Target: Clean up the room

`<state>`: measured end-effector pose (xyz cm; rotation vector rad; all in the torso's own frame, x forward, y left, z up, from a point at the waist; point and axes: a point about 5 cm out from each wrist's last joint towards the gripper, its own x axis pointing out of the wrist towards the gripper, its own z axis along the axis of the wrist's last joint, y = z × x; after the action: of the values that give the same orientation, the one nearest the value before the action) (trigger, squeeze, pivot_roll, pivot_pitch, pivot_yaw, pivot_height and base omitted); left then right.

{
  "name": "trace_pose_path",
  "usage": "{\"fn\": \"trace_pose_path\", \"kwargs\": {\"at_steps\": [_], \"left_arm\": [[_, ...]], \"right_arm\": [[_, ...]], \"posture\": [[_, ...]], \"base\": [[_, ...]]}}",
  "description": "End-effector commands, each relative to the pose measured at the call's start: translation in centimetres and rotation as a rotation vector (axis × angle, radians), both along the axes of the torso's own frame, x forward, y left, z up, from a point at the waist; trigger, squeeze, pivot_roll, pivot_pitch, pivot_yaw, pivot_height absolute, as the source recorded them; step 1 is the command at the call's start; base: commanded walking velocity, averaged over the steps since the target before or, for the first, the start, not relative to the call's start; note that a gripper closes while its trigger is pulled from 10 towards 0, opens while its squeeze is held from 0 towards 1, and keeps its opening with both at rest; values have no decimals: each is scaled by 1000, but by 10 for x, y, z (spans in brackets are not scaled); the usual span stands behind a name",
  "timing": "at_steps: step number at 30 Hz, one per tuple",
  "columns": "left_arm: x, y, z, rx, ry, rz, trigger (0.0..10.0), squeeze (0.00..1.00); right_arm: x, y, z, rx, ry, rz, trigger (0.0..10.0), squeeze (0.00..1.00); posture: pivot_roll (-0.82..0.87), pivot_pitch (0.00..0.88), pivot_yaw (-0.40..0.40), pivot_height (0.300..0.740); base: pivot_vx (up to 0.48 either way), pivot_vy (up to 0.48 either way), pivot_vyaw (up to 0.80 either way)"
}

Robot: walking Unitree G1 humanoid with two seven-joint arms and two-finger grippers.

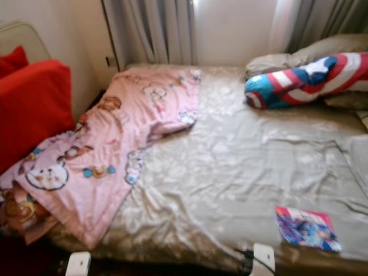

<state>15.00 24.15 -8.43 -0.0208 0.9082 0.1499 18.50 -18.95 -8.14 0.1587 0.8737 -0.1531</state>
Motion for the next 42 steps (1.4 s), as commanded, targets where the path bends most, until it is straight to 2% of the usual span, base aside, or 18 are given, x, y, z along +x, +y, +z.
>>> {"fn": "trace_pose_path", "kwargs": {"at_steps": [1,8,14,22,42], "left_arm": [[1,-5,-1,-17,-7,-2,10000,0],[0,-5,-1,-17,-7,-2,10000,0],[0,-21,-5,-27,4,-8,10000,0],[0,-23,-6,-22,2,-14,10000,0],[-2,-14,-4,-19,5,-13,10000,0]], "right_arm": [[-7,-9,-2,-18,21,-17,10000,0],[-7,-9,-2,-19,23,-17,10000,0],[-7,-9,-2,-17,22,-18,10000,0],[-7,-8,-2,-20,20,-11,10000,0],[-10,-6,-4,-4,19,-13,10000,0]], "posture": [[-18,65,16,740],[-14,60,14,740],[-12,60,13,740],[-8,51,16,740],[-6,11,35,740]], "base": [[0,480,0],[0,480,0],[0,480,0],[0,67,0],[0,0,800]]}}
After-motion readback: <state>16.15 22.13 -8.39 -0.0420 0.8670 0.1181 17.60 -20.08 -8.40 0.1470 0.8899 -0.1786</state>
